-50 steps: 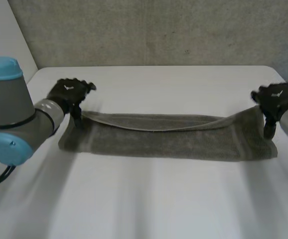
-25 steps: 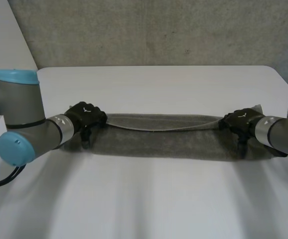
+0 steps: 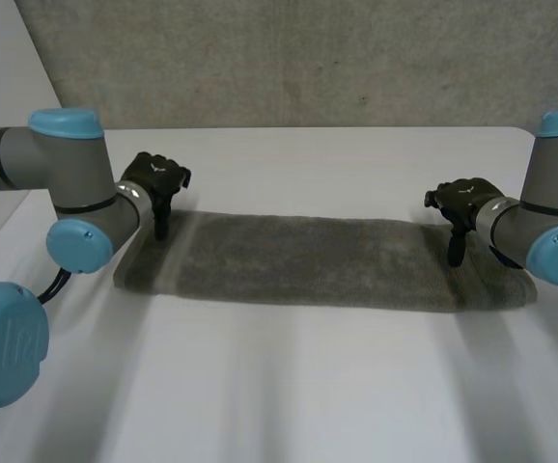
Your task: Fold the towel.
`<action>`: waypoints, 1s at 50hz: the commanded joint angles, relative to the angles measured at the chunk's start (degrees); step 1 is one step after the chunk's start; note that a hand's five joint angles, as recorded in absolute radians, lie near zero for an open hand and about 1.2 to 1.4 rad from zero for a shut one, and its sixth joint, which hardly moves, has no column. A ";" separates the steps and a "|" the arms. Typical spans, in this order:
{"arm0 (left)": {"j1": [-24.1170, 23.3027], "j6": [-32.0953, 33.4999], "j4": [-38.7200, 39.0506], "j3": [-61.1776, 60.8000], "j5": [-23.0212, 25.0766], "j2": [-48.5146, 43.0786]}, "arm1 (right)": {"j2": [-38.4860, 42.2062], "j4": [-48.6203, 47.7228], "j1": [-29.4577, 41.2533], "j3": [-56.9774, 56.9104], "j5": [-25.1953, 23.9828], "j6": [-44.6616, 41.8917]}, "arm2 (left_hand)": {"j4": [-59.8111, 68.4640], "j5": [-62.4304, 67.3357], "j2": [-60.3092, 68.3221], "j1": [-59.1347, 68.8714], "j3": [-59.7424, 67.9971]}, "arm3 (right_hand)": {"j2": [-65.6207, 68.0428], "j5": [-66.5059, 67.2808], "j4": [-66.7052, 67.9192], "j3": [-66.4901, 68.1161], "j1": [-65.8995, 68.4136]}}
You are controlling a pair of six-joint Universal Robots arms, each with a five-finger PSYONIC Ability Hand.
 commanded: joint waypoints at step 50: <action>-0.26 -9.48 24.22 -53.32 5.76 33.36 | -23.67 -29.86 -14.89 44.29 8.32 -15.96 | -15.74 -23.77 -16.25 -15.50 -14.66 | 65.96 66.37 65.42 66.13 66.96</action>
